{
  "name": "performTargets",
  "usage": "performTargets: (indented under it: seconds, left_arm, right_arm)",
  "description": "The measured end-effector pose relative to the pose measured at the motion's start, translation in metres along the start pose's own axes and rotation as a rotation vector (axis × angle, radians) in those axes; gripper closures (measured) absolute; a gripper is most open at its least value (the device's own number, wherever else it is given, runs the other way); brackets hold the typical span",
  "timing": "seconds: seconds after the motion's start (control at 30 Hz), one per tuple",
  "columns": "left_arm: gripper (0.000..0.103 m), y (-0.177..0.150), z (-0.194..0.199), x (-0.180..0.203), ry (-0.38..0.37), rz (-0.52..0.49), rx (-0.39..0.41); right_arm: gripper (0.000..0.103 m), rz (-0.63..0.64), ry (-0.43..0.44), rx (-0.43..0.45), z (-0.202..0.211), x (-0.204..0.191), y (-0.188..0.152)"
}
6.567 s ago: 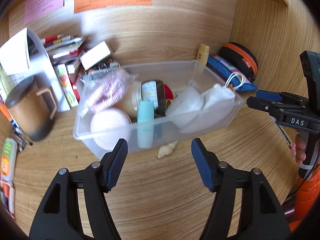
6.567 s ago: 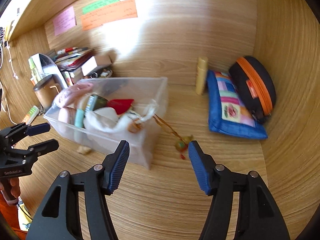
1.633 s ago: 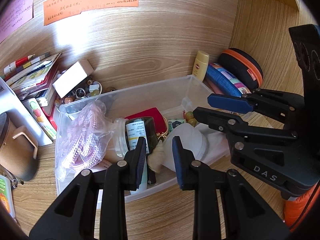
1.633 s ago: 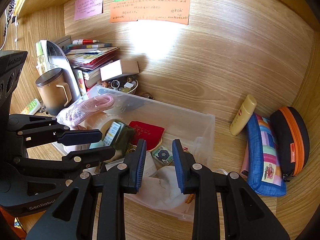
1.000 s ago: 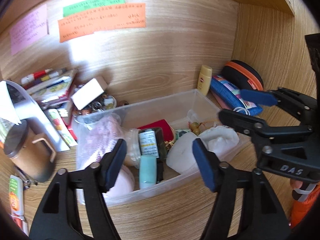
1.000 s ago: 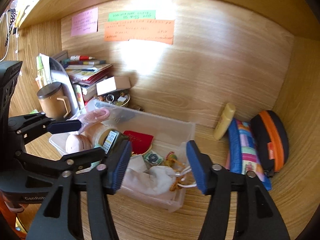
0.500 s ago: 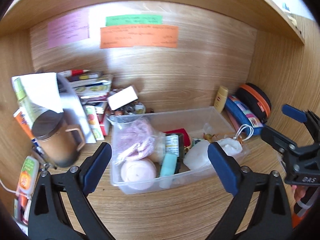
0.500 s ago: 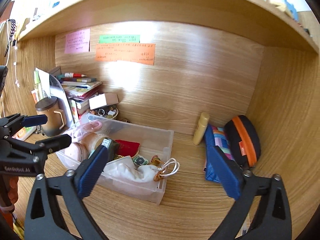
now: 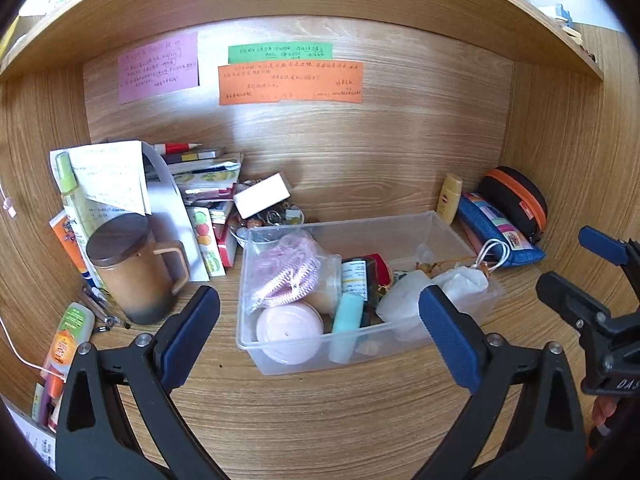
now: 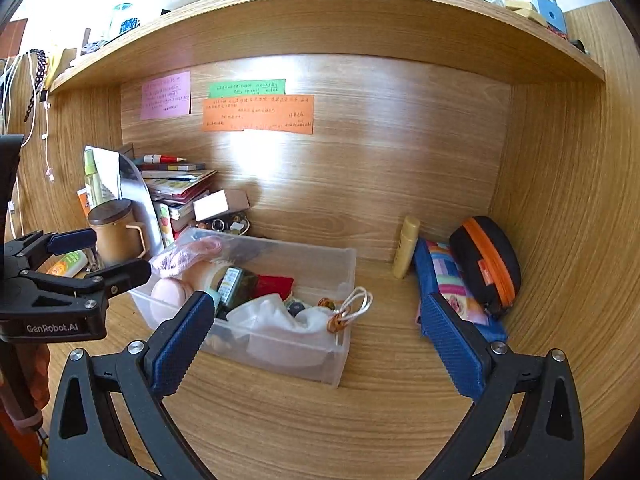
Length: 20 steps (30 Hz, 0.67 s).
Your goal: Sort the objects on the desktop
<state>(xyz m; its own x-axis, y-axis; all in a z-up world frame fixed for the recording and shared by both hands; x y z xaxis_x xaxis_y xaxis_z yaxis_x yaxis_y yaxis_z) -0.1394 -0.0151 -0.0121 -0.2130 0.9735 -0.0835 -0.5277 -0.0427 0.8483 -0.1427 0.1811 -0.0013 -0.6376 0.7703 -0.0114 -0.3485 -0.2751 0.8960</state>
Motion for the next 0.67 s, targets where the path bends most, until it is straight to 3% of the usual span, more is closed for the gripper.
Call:
performTargets:
  seconds: [0.67]
  left_arm:
    - [0.001,-0.013,0.008,-0.003,-0.021,0.02,0.045]
  right_arm:
    - [0.0,0.017,-0.008,-0.002,-0.003,-0.003,-0.006]
Point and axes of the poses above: each gripper's, at about its wrist camera, not at the fingertips, and z roughly against the way its jaws point, x to its right, y to its top, the point moved 3 cm from there along -z, roughly the way its jaws point, and after that the axes turned 11 degrees about y, right-handed, at the moved point
